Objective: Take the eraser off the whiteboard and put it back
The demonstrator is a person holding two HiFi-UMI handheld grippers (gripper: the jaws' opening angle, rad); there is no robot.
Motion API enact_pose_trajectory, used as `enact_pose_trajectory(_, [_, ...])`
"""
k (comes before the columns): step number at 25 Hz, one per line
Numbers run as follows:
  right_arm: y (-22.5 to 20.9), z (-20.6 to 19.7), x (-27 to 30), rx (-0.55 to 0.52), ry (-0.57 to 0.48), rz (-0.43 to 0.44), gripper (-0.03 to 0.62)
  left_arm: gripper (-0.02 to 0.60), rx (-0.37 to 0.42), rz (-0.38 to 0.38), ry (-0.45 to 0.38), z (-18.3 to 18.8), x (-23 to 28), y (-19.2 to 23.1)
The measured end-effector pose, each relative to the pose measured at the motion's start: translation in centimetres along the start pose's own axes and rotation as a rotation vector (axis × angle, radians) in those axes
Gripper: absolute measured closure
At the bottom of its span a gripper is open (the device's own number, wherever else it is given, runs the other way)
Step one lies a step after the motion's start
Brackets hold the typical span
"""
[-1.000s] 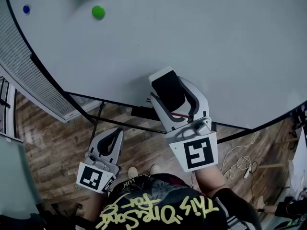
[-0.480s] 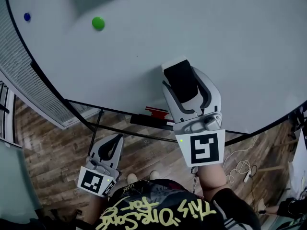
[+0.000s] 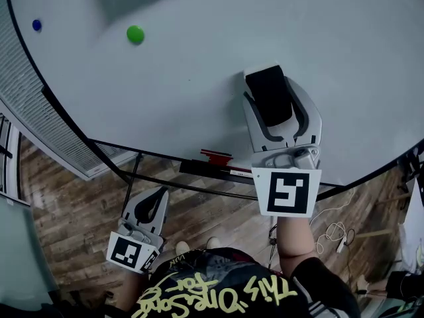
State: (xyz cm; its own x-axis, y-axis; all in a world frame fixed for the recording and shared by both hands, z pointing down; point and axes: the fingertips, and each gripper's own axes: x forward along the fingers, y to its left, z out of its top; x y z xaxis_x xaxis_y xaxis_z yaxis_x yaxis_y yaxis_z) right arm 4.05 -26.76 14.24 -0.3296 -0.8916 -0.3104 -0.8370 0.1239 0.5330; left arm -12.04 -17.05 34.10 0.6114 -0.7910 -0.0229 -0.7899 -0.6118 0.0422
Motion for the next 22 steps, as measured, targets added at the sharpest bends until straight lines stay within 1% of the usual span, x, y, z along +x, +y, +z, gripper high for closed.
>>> enact_pose_trajectory(3, [-0.33,-0.18,0.36,-0.033,0.008,-0.008,0.330,0.575,0.000,0.001,0.002,-0.07,0.08,0.15])
enact_pose_trajectory(6, [-0.42,-0.46,0.37,-0.167,0.058,0.019,0.330,0.575,0.002,0.002,0.004,-0.09,0.00,0.22])
enact_pose_trajectory(7, [-0.53,-0.46,0.37,-0.189,0.066,0.017,0.330,0.574,0.003,0.002,0.003,-0.06,-0.03,0.22])
enact_pose_trajectory(15, [-0.87,-0.87,0.54,-0.242,0.084,-0.006,0.330,0.574,0.009,-0.001,0.003,-0.08,0.33,0.18])
enact_pose_trajectory(22, [-0.96,-0.84,0.58,-0.264,0.112,-0.043,0.329,0.574,0.011,-0.001,0.000,0.15,0.34,0.21])
